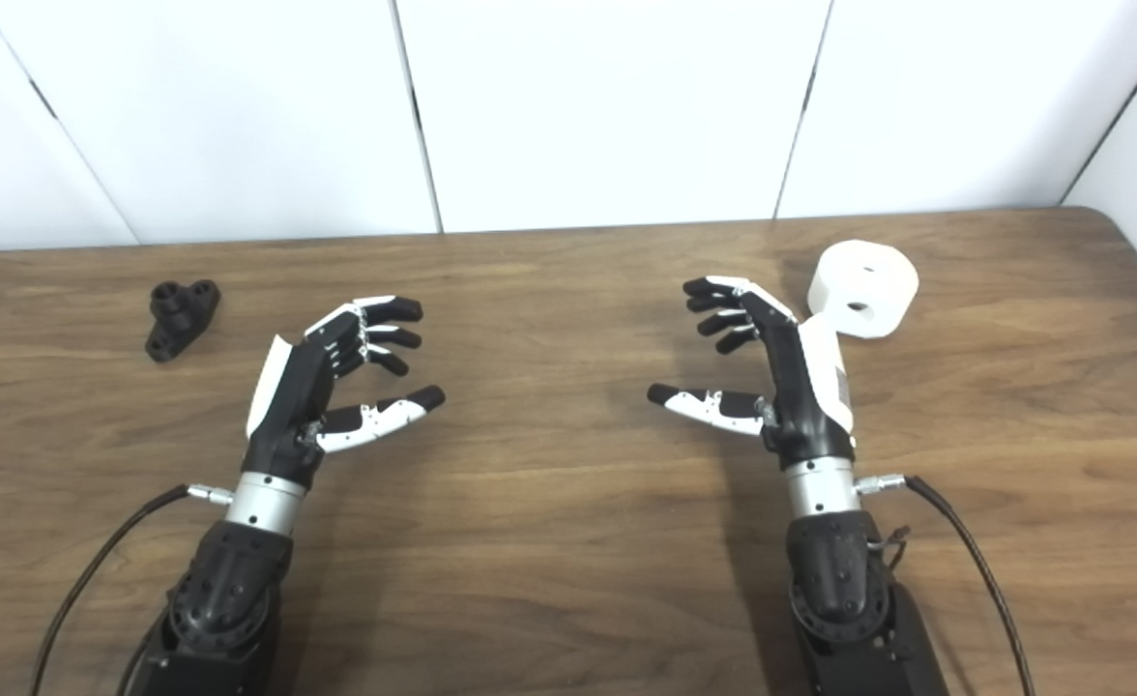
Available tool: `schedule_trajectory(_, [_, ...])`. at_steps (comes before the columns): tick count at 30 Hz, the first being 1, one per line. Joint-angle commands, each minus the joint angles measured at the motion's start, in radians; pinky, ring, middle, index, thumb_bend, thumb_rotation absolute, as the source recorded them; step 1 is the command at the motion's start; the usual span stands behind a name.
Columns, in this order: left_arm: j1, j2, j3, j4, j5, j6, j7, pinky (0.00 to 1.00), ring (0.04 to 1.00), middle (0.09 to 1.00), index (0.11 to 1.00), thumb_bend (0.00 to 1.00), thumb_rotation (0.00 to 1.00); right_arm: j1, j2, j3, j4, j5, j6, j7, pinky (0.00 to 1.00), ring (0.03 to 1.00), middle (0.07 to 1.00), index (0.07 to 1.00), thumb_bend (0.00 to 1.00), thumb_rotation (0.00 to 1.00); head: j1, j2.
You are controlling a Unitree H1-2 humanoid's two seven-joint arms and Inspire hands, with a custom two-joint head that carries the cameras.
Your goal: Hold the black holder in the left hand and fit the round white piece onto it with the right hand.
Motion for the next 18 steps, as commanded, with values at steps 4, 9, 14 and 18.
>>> schedule_trajectory(4, [-0.033, 0.006, 0.003, -0.010, 0.003, -0.034, 0.011, 0.53, 0.655, 0.731, 0.689, 0.74, 0.04, -0.034, -0.006, 0.001, -0.025, 0.008, -0.032, -0.005, 0.48, 0.587, 0.660, 0.689, 0.64, 0.05, 0.000, 0.001])
schedule_trajectory(9, [-0.035, 0.009, 0.002, -0.002, 0.005, -0.038, 0.011, 0.52, 0.652, 0.732, 0.690, 0.74, 0.05, -0.034, -0.005, 0.000, -0.020, 0.009, -0.036, -0.009, 0.48, 0.587, 0.660, 0.689, 0.64, 0.04, 0.013, -0.005])
schedule_trajectory(14, [-0.029, 0.001, -0.003, 0.006, -0.002, -0.039, 0.007, 0.52, 0.659, 0.732, 0.690, 0.74, 0.07, -0.027, -0.011, -0.005, -0.013, 0.015, -0.049, -0.014, 0.49, 0.594, 0.660, 0.686, 0.65, 0.03, 0.131, -0.039])
schedule_trajectory(18, [-0.033, -0.025, -0.016, 0.053, 0.002, -0.074, 0.021, 0.54, 0.677, 0.733, 0.696, 0.74, 0.06, -0.021, -0.041, -0.016, 0.017, 0.029, -0.087, -0.012, 0.50, 0.601, 0.666, 0.693, 0.63, 0.03, 0.300, -0.101])
